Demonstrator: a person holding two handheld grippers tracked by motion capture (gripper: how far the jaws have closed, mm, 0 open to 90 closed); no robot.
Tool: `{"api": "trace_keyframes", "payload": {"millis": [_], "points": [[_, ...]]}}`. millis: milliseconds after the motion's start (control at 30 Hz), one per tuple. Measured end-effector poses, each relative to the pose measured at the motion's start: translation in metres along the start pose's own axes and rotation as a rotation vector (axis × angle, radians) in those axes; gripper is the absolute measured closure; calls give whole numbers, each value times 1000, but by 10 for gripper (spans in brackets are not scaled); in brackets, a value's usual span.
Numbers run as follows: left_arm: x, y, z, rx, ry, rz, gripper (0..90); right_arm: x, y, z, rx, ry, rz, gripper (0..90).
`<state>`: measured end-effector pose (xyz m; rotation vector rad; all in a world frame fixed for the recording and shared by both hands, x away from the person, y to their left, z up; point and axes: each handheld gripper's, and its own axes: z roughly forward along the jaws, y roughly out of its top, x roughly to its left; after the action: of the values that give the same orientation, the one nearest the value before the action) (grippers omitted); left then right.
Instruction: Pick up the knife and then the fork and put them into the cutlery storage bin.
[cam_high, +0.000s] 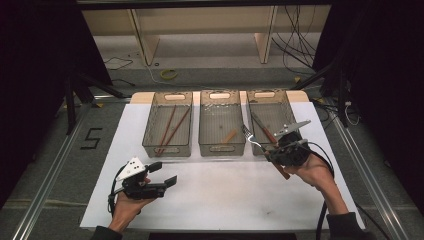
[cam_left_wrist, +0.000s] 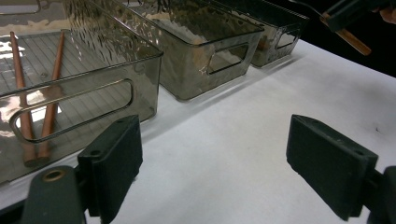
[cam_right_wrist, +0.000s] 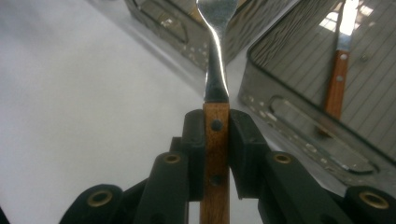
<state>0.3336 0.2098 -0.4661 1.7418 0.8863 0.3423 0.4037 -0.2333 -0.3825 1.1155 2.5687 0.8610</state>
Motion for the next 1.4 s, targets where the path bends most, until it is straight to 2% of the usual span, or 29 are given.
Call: {"api": "trace_keyframes", "payload": {"millis": [300,567,1133,1400], "points": [[0,0,0,-2,0,0,178,-15,23,-5,-44,-25,30,781],[0,0,0,-3,-1,-1,177,-38,45,-3,-56,-69,79,781],[0,0,0,-3,-1,-2,178,-70,72,2,-62,-116,162,781],[0,0,0,-4,-2,-2,177,-82,75,10,-53,-143,197,781]]}}
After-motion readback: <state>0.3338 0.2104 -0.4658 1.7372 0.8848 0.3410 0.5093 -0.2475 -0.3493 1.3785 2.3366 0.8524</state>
